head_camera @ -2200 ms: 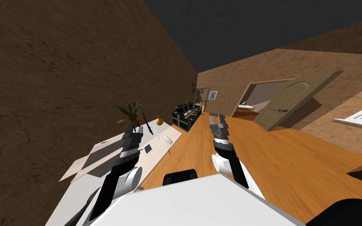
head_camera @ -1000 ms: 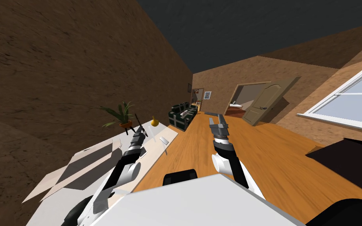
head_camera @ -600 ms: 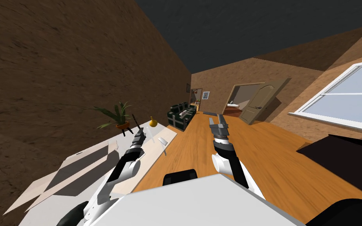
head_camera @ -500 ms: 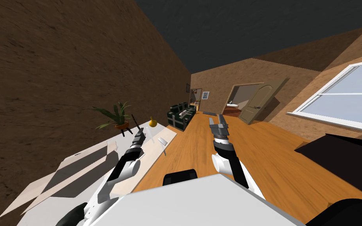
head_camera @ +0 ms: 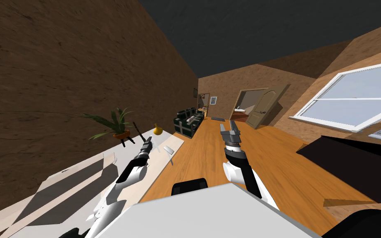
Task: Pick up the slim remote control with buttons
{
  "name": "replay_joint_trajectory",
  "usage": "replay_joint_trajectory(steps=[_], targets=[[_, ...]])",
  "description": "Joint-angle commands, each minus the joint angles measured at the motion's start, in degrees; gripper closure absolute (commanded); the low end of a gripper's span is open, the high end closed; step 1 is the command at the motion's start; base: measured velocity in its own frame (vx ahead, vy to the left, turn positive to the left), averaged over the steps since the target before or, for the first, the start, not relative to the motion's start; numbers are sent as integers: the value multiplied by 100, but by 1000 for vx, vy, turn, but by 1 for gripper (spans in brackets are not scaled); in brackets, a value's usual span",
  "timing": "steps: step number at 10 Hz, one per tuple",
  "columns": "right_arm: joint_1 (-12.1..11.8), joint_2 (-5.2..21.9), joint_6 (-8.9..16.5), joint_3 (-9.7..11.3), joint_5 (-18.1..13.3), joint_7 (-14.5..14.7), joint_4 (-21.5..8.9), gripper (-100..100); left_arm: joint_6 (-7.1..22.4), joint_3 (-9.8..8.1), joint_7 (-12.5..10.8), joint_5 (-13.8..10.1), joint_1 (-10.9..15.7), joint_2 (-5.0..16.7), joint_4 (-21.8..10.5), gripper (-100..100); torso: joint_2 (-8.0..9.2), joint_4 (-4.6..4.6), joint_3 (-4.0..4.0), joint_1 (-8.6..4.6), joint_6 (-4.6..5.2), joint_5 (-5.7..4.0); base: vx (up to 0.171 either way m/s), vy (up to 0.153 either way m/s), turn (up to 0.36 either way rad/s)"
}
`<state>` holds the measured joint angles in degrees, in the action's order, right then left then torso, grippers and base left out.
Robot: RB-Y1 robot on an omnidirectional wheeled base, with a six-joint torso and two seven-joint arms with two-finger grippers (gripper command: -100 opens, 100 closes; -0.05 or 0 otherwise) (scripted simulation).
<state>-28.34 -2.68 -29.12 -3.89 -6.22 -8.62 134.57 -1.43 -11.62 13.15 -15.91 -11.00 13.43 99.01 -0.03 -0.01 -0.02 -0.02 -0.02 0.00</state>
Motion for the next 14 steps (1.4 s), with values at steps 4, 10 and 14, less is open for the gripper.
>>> replay_joint_trajectory(steps=[4, 10, 14], targets=[[0, 0, 0, 0, 0, 0, 0, 0, 609, -164, 245, -219, 325, 163, -605, -100, -2, 0, -1, 1, 2, 0, 9, -6, -74], [0, 0, 0, 0, 0, 0, 0, 0, 1444, -333, 651, -461, 820, 358, -1524, -100, -5, -1, -3, 2, 2, 0, 14, -3, -77], [0, 0, 0, 0, 0, 0, 0, 0, 2031, -407, 966, -574, 1163, 475, -2166, -100, -6, -1, -3, 1, 1, 0, 19, 0, -71]])
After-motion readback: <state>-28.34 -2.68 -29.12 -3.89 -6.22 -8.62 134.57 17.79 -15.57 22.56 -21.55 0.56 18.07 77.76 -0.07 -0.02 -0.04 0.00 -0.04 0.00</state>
